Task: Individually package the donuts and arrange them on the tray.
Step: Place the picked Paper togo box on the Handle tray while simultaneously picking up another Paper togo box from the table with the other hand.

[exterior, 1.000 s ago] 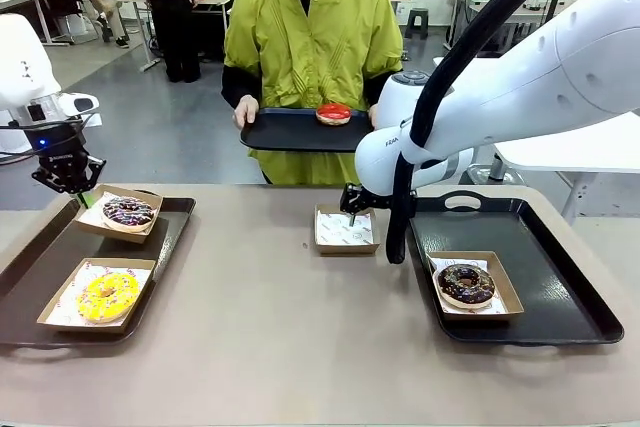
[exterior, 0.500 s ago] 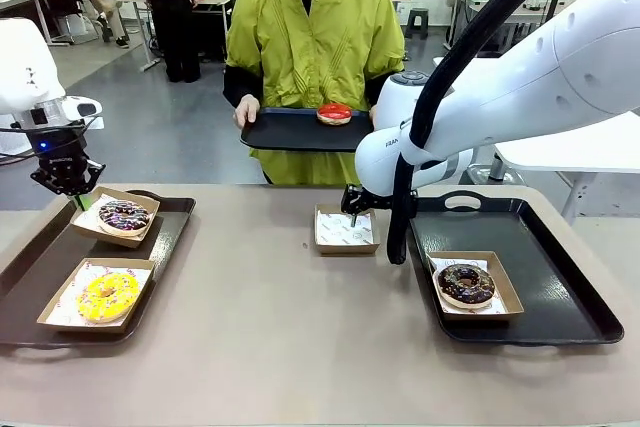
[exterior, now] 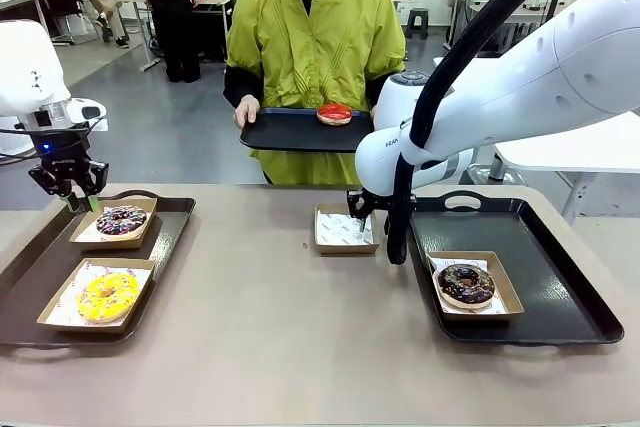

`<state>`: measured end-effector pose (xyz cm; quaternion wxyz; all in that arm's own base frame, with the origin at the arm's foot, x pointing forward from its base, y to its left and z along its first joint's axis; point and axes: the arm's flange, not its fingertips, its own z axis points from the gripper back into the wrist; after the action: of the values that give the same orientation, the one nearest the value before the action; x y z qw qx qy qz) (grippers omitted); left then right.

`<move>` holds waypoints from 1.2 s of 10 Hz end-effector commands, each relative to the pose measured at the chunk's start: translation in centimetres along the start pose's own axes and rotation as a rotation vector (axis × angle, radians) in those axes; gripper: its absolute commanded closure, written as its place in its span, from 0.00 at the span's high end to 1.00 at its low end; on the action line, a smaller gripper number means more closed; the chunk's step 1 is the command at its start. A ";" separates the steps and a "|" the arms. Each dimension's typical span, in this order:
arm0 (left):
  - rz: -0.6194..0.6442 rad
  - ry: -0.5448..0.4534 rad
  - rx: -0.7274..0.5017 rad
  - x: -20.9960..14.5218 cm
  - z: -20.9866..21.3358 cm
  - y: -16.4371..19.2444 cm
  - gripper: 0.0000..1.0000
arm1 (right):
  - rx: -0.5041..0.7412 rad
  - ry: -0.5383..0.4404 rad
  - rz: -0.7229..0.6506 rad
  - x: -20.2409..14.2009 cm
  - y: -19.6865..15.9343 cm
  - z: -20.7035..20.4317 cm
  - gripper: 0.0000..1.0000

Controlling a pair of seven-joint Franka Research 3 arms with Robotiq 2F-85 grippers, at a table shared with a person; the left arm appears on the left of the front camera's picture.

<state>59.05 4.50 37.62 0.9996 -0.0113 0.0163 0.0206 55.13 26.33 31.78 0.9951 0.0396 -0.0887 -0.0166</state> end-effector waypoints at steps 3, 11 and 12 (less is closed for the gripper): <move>-0.011 0.005 0.012 -0.1 -0.2 -0.2 0.97 | -0.042 -0.033 -0.027 0.5 0.9 -0.1 0.00; 0.026 0.043 -0.176 -2.7 2.6 0.2 1.00 | -0.039 -0.082 -0.017 -1.4 1.5 2.6 0.00; 0.025 0.036 -0.334 -5.4 5.0 1.2 1.00 | -0.013 -0.101 -0.003 -2.2 1.9 4.9 0.00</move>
<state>56.88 4.21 40.44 0.9937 -0.1007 0.0341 0.0364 54.25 27.69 34.77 0.9921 0.0369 -0.1187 -0.0194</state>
